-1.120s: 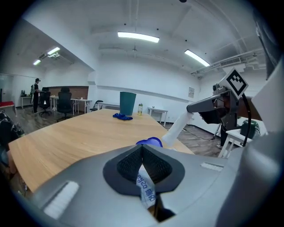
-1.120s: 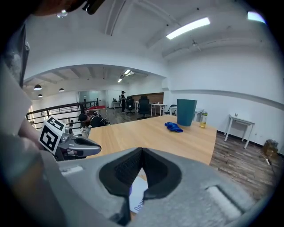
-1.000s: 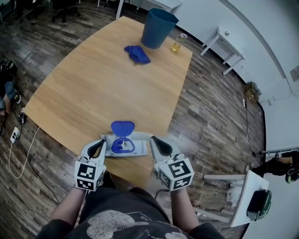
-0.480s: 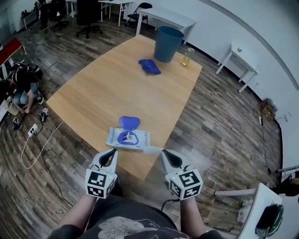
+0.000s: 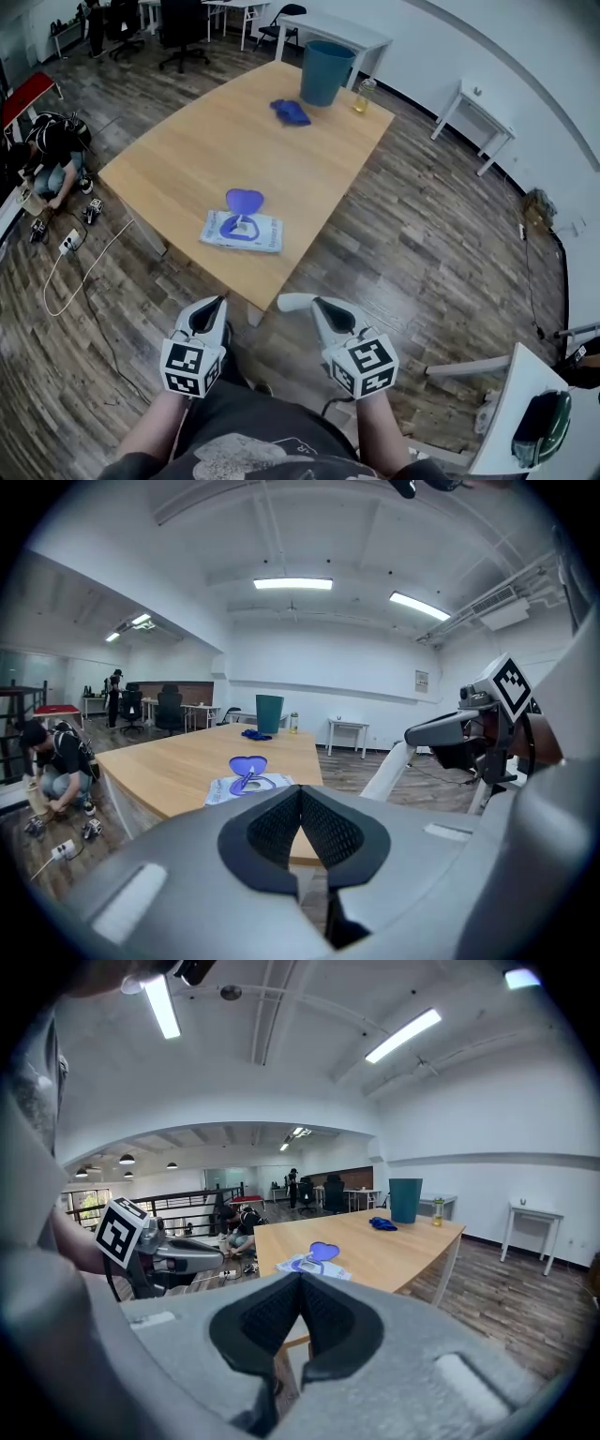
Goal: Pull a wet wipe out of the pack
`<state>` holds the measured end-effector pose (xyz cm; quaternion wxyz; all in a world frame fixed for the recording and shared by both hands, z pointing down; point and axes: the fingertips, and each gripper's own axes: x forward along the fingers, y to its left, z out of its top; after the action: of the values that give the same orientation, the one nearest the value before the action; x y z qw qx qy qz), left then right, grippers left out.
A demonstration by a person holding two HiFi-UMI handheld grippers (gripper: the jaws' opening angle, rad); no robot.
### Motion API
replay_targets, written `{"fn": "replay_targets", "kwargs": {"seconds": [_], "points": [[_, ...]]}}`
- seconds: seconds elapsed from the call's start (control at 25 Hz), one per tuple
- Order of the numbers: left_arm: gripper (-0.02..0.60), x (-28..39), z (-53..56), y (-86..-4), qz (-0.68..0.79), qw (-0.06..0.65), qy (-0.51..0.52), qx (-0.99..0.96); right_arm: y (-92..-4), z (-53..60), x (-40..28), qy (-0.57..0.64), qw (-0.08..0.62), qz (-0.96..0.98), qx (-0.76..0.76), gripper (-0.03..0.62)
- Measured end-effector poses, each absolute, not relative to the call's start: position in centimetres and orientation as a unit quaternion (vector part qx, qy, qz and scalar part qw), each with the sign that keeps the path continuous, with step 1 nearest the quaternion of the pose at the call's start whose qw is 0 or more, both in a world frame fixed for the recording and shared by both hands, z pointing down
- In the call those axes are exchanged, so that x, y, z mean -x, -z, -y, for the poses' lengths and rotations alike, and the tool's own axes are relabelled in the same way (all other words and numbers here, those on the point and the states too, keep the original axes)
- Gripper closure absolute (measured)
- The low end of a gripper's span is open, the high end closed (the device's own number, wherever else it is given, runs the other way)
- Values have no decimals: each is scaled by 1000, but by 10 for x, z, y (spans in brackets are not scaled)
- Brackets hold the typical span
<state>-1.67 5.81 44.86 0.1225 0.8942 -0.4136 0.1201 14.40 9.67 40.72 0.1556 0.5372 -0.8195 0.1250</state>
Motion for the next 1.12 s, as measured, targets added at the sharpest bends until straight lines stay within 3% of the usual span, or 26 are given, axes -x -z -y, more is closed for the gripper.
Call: {"fn": "replay_targets", "kwargs": {"seconds": [0.56, 1.12], "points": [[563, 2, -102, -442, 392, 126, -121, -903, -411, -155, -153, -137, 147, 810, -551, 600], [563, 41, -116, -433, 392, 126, -116, -904, -405, -162, -120, -108, 160, 794, -576, 602]]}}
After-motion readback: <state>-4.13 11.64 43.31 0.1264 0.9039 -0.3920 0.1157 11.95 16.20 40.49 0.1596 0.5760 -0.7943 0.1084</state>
